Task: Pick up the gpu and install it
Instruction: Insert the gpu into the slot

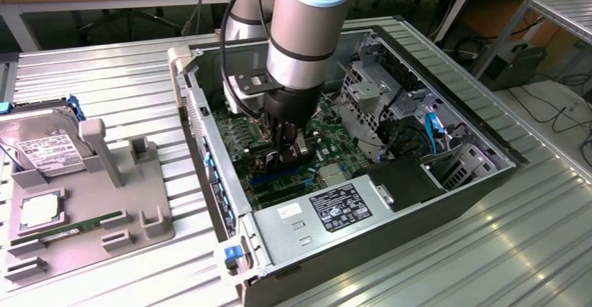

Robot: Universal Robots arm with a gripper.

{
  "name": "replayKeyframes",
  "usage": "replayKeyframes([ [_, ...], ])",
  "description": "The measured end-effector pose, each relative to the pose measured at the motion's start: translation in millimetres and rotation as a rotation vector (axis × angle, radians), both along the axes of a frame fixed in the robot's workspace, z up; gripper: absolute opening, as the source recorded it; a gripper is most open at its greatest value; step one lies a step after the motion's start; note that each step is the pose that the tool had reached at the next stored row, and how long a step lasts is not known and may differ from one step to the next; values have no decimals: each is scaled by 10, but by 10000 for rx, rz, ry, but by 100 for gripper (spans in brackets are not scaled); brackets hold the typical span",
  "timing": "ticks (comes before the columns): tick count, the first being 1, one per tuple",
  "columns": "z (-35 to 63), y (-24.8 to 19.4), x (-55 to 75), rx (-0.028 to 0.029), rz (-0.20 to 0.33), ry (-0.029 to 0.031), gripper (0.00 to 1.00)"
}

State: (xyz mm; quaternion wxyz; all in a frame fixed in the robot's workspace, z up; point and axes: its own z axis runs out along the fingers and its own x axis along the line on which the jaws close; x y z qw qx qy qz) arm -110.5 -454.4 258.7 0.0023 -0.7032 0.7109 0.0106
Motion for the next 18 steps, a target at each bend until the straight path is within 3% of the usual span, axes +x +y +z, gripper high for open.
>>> replayKeyframes([
  [14,-65,0,-28,9,-4,7,27],
  [15,-39,-2,-27,0,-1,12,40],
  [18,106,-2,-27,-1,-1,20,40],
])
